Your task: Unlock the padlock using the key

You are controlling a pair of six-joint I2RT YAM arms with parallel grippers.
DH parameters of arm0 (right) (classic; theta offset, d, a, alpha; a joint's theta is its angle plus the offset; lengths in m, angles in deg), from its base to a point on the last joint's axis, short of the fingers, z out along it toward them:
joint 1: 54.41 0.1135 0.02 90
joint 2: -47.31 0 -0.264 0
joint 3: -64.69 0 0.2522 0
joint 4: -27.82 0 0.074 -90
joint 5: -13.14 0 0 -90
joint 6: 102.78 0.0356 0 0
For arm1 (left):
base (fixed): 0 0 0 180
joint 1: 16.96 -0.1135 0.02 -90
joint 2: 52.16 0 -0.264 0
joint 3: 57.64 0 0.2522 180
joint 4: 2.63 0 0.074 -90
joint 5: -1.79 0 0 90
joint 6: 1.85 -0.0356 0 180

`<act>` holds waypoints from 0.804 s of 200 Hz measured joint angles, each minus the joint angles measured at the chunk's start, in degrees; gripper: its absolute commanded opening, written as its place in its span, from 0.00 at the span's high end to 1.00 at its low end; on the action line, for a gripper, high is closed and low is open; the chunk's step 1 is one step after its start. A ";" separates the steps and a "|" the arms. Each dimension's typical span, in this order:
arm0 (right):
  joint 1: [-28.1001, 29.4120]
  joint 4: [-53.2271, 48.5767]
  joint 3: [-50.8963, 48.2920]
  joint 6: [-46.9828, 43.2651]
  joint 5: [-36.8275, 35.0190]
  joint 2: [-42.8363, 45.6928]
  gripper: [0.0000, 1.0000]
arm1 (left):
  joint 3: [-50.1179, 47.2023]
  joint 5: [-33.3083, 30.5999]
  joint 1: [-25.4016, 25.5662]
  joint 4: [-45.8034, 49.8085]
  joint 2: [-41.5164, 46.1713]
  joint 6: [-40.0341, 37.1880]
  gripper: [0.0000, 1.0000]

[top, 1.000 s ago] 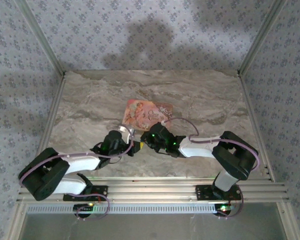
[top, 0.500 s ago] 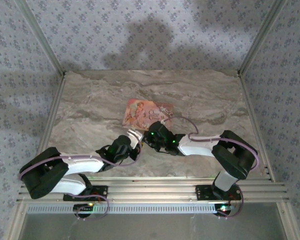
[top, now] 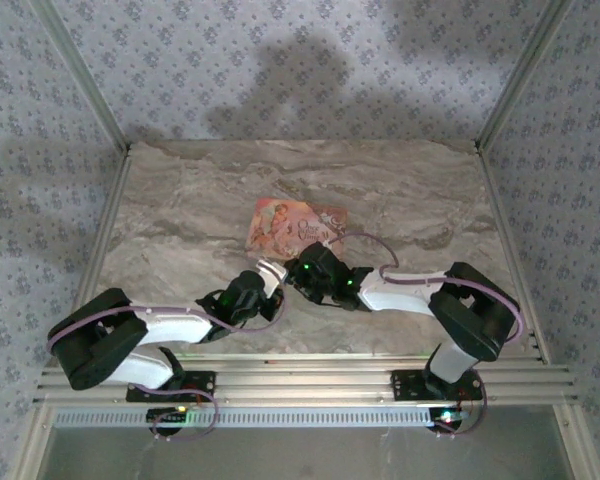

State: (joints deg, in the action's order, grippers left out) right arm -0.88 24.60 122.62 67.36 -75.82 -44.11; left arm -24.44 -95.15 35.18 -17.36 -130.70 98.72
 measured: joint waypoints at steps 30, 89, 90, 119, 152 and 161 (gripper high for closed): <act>-0.07 -1.44 -0.15 0.00 0.02 0.70 0.48 | 0.02 0.00 0.00 0.07 0.00 -0.02 1.00; -0.17 -3.50 0.98 -0.33 0.52 0.50 0.50 | 0.00 -0.20 0.00 0.52 0.33 -0.07 1.00; -0.17 -3.61 1.07 -0.37 0.52 0.46 0.50 | 0.00 -0.20 0.00 0.52 0.35 -0.07 1.00; -0.15 -6.23 3.32 -1.53 1.18 -0.76 0.51 | 0.00 -0.46 -0.02 1.16 0.94 -0.09 1.00; -0.15 -8.81 5.90 -3.08 1.38 -2.64 0.54 | 0.00 -0.81 -0.02 1.70 1.29 -0.28 1.00; -0.15 -9.22 6.36 -3.50 1.40 -2.95 0.55 | 0.00 -0.92 -0.02 1.77 1.29 -0.26 1.00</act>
State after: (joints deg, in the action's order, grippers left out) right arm -1.03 15.38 128.98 63.86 -74.43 -47.06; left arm -24.44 -96.07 35.16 -15.59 -129.41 98.45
